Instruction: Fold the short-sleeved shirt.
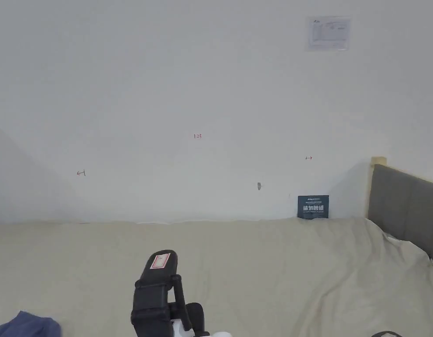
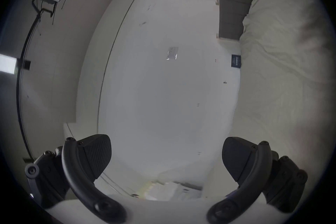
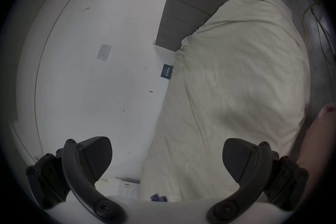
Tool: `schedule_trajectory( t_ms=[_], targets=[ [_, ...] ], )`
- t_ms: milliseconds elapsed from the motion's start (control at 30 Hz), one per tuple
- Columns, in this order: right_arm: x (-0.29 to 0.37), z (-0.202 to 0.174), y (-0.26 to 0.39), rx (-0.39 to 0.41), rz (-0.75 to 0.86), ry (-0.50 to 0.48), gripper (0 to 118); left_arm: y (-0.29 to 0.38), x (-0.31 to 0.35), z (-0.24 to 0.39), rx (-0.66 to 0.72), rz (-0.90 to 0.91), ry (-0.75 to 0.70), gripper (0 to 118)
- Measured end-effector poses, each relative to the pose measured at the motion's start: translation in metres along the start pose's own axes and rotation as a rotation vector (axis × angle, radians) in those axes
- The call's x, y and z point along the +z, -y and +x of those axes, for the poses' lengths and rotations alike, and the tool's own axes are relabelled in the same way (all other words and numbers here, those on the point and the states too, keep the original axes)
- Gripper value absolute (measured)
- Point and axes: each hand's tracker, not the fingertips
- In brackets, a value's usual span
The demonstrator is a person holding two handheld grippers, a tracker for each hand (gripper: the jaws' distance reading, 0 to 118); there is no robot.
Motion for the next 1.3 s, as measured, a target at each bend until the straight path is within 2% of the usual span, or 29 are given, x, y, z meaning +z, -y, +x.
schedule_trajectory(
  t_ms=[100,200,267,333,367,400,467,567,667,733,900,1100,1200,1300],
  targets=[
    [0.009,-0.023,-0.002,0.224,0.081,-0.080,118,0.005,-0.003,-0.022,0.365,-0.147,0.064,118],
    [0.021,-0.057,0.003,0.575,0.203,-0.163,118,0.024,-0.013,-0.045,0.767,-0.304,0.066,118],
    [0.028,-0.078,0.016,0.890,0.300,-0.193,118,0.042,-0.013,-0.058,1.064,-0.359,0.037,118],
    [0.036,-0.087,0.034,1.149,0.428,-0.224,118,0.061,-0.012,-0.064,1.285,-0.365,0.072,118],
    [0.035,-0.086,0.042,1.230,0.485,-0.229,118,0.067,-0.014,-0.063,1.349,-0.360,0.120,118],
    [0.037,-0.086,0.050,1.277,0.523,-0.231,118,0.068,-0.014,-0.058,1.370,-0.390,0.145,118],
    [0.038,-0.084,0.060,1.260,0.526,-0.233,118,0.070,-0.013,-0.046,1.320,-0.457,0.129,118],
    [0.035,-0.076,0.063,1.195,0.442,-0.228,118,0.070,-0.003,-0.031,1.323,-0.437,0.117,118],
    [0.031,-0.070,0.063,1.190,0.403,-0.209,118,0.066,-0.002,-0.024,1.246,-0.467,0.123,118],
    [0.029,-0.066,0.060,1.173,0.363,-0.226,118,0.065,-0.001,-0.023,1.244,-0.464,0.124,118],
    [0.031,-0.067,0.058,1.139,0.380,-0.205,118,0.064,-0.003,-0.026,1.267,-0.452,0.137,118],
    [0.032,-0.070,0.057,1.163,0.389,-0.216,118,0.063,-0.002,-0.027,1.268,-0.438,0.137,118],
    [0.034,-0.069,0.054,1.148,0.382,-0.255,118,0.061,-0.001,-0.028,1.266,-0.431,0.132,118],
    [0.034,-0.070,0.055,1.157,0.384,-0.240,118,0.060,0.000,-0.030,1.275,-0.430,0.143,118]
  ],
)
